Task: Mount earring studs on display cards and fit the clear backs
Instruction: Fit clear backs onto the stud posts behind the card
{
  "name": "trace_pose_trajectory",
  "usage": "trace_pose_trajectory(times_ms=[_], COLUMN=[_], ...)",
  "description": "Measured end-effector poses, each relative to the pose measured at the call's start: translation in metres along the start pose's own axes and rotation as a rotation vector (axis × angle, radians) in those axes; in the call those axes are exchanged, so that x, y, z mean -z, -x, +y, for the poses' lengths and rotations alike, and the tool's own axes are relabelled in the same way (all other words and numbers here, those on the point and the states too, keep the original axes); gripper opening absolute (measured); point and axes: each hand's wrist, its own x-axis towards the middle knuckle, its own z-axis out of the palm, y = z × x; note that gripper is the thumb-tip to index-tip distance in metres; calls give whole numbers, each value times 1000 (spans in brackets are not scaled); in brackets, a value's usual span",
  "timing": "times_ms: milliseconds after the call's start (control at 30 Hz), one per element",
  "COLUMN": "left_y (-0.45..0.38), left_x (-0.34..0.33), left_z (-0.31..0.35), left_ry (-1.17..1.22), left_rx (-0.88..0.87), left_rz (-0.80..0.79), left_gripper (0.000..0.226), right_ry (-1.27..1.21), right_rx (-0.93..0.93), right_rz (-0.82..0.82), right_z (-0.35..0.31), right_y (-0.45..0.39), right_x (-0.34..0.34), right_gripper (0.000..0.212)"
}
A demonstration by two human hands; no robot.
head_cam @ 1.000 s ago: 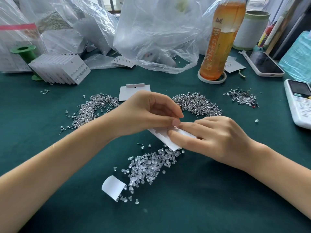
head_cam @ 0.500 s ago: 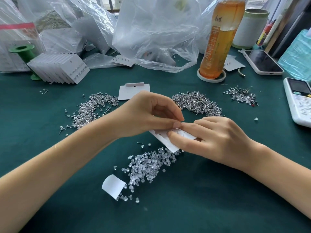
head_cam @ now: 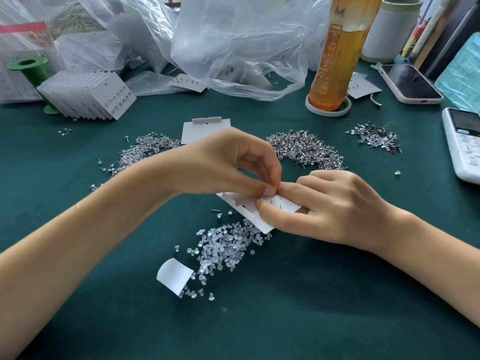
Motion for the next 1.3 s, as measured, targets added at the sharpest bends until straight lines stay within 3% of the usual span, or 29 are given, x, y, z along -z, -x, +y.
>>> trace_pose_trajectory(times_ms=[200, 300, 367, 400, 467, 533, 600, 733, 833, 933, 1033, 1133, 1300], left_y=[1, -1, -1, 0, 2, 1, -3, -3, -4, -5, -4, -5, -4], left_x=[-1, 3, 4, 3, -7, -16, -23, -25, -22, -14, -9, -10, -10], left_z=[0, 0, 0, -1, -3, -7, -9, -10, -13, -19, -27, -33, -35], left_ry=[57, 204, 97, -58, -403, -605, -682, -683, -645, -631, -606, -602, -592], left_rx=[-29, -73, -134, -175, -236, -251, -248, -214, -151, -47, 16, 39, 79], left_rz=[36, 423, 712, 779, 728, 600, 568, 601, 609, 633, 607, 575, 526], left_gripper=[13, 16, 18, 19, 37, 69, 79, 74, 75, 75, 76, 75, 73], right_ry=[-3, -146, -267, -368, -764, -1081, -1201, -1293, -1232, -837, -484, -401, -308], right_rx=[-15, -145, -344, -507, -856, -1041, -1088, -1147, -1220, -1193, -1060, -1001, -967], right_rz=[35, 85, 119, 129, 165, 233, 246, 222, 210, 214, -30, -219, -284], right_z=[2, 8, 8, 7, 6, 6, 6, 1, 10, 32, 46, 47, 46], right_y=[2, 4, 4, 3, -1, -7, -12, -17, -16, -5, 11, 18, 15], right_x=[-3, -6, -8, -8, -10, -8, -5, -6, -3, 1, 0, -2, -1], right_gripper=[32, 31, 32, 28, 19, 20, 19, 18, 23, 6, 3, 3, 5])
